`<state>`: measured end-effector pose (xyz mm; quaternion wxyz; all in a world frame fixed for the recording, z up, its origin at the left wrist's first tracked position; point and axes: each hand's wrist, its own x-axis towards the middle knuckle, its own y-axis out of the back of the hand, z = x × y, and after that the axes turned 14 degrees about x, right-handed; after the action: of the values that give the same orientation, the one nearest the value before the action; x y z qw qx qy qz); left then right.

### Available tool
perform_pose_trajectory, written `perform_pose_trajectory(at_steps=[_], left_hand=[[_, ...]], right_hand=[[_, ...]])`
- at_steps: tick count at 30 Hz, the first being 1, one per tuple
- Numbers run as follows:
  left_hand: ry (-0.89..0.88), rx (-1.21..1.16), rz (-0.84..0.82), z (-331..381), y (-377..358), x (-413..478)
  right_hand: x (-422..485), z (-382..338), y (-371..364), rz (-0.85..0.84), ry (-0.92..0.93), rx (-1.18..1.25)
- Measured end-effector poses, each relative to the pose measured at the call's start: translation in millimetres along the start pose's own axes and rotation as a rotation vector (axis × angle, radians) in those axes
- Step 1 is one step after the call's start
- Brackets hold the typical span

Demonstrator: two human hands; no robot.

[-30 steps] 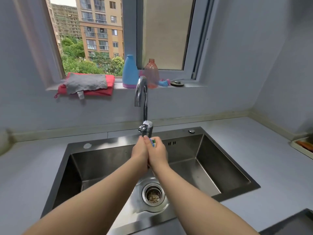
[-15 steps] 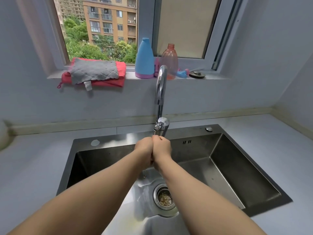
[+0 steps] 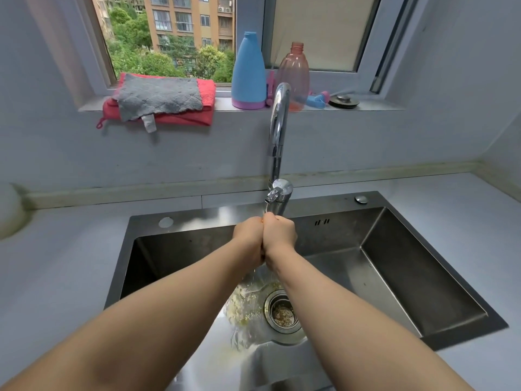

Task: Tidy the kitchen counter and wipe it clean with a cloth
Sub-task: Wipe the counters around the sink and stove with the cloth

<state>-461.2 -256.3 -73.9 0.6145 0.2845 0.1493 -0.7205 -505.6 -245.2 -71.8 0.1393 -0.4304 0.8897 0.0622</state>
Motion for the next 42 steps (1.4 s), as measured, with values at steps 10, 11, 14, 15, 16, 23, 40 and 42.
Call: perform_pose_trajectory(at_steps=[10,11,14,15,16,23,40,42], left_hand=[[-0.045,0.087,0.014,4.1,-2.3,-10.5],[-0.054,0.094,-0.011,4.4,-2.1,-9.2],[0.004,-0.035,-0.166,1.0,0.3,-9.4],[0.021,-0.088,-0.180,-0.2,1.2,-11.1],[0.031,-0.125,-0.188,-3.0,1.3,-10.3],[0.040,-0.203,-0.104,-7.2,-2.2,-3.6],[-0.211,0.492,0.166,-5.8,-11.5,-10.6],[-0.231,0.576,0.164,-4.6,-11.0,-17.0]], right_hand=[[-2.1,6.0,10.9,-0.129,-0.026,0.185],[-3.1,6.0,10.5,-0.128,0.007,0.174],[-7.6,4.0,6.7,-0.116,0.161,0.044],[-9.4,2.2,6.7,-0.119,0.207,0.011],[-11.9,0.1,7.6,-0.133,0.238,0.004],[-18.4,-7.4,4.5,-0.131,0.098,0.325],[-2.0,-17.5,17.0,0.176,-0.059,0.283],[-3.0,-15.7,19.5,0.195,-0.061,0.311]])
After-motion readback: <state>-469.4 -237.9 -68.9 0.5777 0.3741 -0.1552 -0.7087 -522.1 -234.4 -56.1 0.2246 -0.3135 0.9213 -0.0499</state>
